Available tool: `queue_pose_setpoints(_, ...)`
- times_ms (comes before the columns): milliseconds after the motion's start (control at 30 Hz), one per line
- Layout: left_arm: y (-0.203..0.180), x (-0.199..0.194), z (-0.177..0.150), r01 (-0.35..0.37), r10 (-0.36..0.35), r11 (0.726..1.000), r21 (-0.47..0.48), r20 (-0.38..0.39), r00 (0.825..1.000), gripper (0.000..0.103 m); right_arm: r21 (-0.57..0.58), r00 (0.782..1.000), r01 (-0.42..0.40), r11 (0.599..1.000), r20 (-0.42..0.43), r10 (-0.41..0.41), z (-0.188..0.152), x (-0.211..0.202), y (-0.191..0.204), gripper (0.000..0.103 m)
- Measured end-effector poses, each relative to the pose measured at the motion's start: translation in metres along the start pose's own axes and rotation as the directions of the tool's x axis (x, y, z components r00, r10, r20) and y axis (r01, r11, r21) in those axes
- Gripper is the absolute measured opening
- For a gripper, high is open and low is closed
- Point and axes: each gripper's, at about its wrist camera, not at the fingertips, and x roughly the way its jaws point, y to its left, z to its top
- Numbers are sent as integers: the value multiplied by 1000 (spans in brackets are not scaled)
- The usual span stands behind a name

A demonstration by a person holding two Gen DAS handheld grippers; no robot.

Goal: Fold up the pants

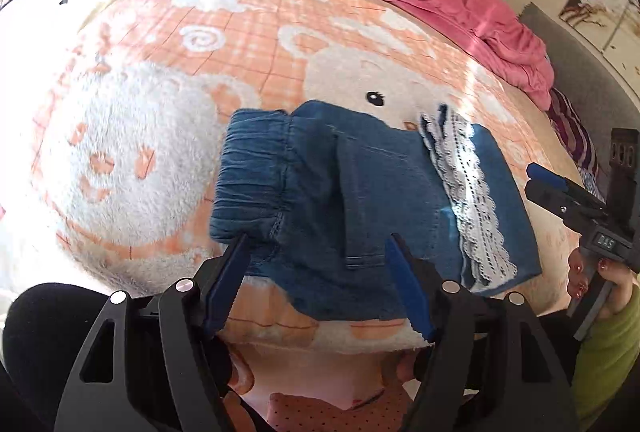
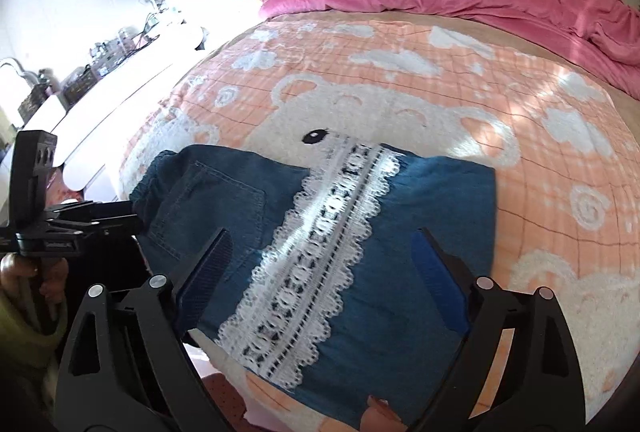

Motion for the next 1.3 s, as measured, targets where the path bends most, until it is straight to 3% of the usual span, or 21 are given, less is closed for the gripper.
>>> queue_pose_setpoints(200, 6, 18, 3, 14, -14, 999, -44, 6, 1000, 71, -69, 991, -107, 992, -83, 101, 40, 40, 41, 88)
queue_pose_setpoints(433, 28, 23, -3, 51, -51, 988, -147, 3, 999, 69, -218, 967, -193, 957, -207, 148, 78, 99, 93, 88)
queue_pose_setpoints(567, 45, 30, -7, 81, -86, 971, -224, -13, 996, 70, -238, 935, -285, 928, -285, 214, 93, 129, 117, 88)
queue_pose_setpoints(700, 45, 35, -9, 114, -122, 967, -228, -22, 992, 66, -247, 890, -372, 895, -370, 268, 97, 155, 140, 88)
queue_pose_setpoints(733, 44, 37, -9, 123, -132, 966, -226, -22, 991, 57, -240, 875, -392, 888, -395, 279, 95, 162, 146, 80)
queue_pose_setpoints(767, 43, 38, -9, 117, -126, 968, -220, -25, 992, 56, -233, 857, -416, 879, -424, 294, 93, 169, 150, 69)
queue_pose_setpoints(800, 42, 39, -9, 114, -122, 970, -212, -21, 992, 56, -231, 843, -431, 872, -448, 298, 89, 174, 153, 38)
queue_pose_setpoints(833, 40, 41, -9, 113, -120, 972, -206, -21, 993, 52, -240, 835, -438, 866, -465, 293, 84, 178, 156, 32)
queue_pose_setpoints(933, 36, 39, -9, 138, -142, 968, -209, -6, 990, 47, -254, 845, -453, 855, -427, 321, 81, 165, 153, 25)
queue_pose_setpoints(1100, 3, 18, -3, 202, -194, 973, -115, 78, 978, 46, -179, 859, -483, 857, -289, 424, 94, 114, 113, 24)
queue_pose_setpoints(1300, -66, 17, 13, 259, -257, 966, -7, 90, 962, 46, -175, 905, -423, 889, -137, 404, 97, 48, 48, 24)
